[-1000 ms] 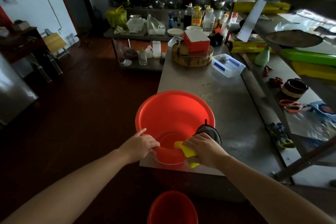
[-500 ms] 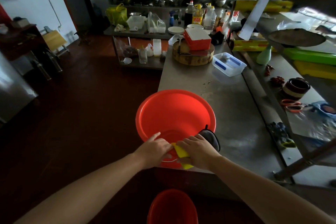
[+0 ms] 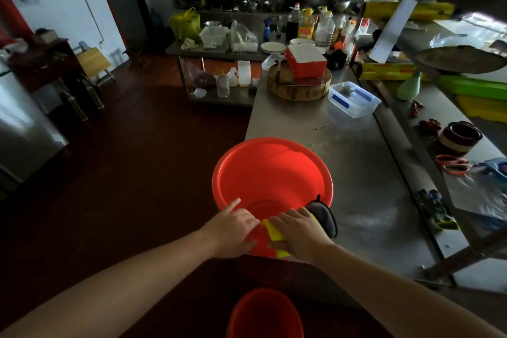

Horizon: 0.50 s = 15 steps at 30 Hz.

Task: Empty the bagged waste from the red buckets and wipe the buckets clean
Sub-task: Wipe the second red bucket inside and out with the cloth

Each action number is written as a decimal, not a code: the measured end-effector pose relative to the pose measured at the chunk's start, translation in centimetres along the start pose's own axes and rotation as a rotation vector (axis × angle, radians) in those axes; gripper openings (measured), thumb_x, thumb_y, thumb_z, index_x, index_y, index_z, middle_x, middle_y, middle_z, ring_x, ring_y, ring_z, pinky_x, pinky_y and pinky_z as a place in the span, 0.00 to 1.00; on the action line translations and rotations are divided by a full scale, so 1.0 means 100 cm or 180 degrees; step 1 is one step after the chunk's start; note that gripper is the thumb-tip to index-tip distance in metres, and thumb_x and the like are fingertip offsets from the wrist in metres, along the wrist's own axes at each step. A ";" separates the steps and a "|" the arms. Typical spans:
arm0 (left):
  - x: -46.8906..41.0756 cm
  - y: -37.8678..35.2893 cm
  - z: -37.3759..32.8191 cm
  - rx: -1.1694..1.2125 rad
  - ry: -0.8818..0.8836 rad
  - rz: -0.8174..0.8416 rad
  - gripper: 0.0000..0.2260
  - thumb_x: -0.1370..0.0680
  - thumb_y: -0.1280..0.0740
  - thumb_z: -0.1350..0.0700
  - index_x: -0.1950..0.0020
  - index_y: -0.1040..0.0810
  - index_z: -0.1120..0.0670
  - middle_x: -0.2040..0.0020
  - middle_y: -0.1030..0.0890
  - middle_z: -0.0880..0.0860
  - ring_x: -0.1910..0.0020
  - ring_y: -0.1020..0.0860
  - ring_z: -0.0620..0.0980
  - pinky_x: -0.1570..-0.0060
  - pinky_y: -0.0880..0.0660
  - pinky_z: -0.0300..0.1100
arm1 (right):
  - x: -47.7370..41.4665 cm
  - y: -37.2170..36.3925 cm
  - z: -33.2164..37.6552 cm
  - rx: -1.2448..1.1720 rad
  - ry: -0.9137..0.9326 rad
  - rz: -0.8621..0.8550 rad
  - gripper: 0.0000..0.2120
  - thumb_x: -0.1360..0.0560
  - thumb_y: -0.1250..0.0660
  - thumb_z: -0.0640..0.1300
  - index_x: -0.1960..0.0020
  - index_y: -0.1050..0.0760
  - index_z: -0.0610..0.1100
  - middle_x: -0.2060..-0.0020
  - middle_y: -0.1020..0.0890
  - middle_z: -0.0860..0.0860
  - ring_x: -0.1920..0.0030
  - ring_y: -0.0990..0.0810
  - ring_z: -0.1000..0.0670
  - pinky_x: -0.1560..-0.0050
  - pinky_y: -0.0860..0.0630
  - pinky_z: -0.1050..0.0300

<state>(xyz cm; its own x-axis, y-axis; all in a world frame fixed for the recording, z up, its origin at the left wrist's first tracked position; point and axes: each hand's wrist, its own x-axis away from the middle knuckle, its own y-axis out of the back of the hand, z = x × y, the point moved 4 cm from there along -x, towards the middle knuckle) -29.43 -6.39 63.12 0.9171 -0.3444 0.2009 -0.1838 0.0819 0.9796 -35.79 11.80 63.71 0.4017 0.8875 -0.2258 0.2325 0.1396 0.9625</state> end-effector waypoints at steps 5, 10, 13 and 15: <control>0.004 -0.001 0.009 -0.0124 -0.0243 -0.0441 0.25 0.20 0.50 0.39 0.34 0.24 0.49 0.39 0.19 0.46 0.32 0.26 0.46 0.21 0.47 0.56 | -0.002 -0.001 -0.003 -0.0281 -0.0014 0.0211 0.35 0.27 0.46 0.73 0.32 0.25 0.51 0.46 0.18 0.54 0.46 0.19 0.47 0.45 0.25 0.48; 0.016 -0.005 0.053 -0.0043 -0.0192 -0.0600 0.13 0.18 0.38 0.50 0.34 0.24 0.44 0.36 0.20 0.42 0.28 0.30 0.45 0.22 0.47 0.53 | 0.021 -0.003 -0.051 -0.0312 0.0250 0.0276 0.32 0.28 0.40 0.71 0.36 0.20 0.50 0.48 0.16 0.54 0.48 0.18 0.48 0.42 0.23 0.50; 0.012 -0.001 0.063 0.0127 0.0097 -0.0491 0.15 0.18 0.36 0.51 0.31 0.27 0.45 0.31 0.24 0.42 0.24 0.34 0.44 0.22 0.53 0.47 | 0.015 -0.002 -0.048 -0.0139 0.0265 0.0077 0.29 0.28 0.35 0.70 0.39 0.19 0.50 0.52 0.16 0.55 0.52 0.18 0.49 0.46 0.22 0.52; 0.009 0.002 0.055 0.0129 0.0106 -0.0379 0.19 0.18 0.36 0.49 0.27 0.29 0.48 0.27 0.27 0.45 0.23 0.37 0.45 0.21 0.54 0.46 | 0.010 0.003 -0.034 0.0026 0.0268 -0.0185 0.28 0.31 0.30 0.71 0.42 0.17 0.50 0.56 0.16 0.56 0.56 0.18 0.50 0.52 0.21 0.55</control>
<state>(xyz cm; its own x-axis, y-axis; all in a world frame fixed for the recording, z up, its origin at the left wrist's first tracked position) -30.62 -11.83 63.52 0.9444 -0.3181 0.0832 -0.0864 0.0040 0.9963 -38.38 14.19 64.25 0.3116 0.9118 -0.2676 0.2605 0.1888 0.9468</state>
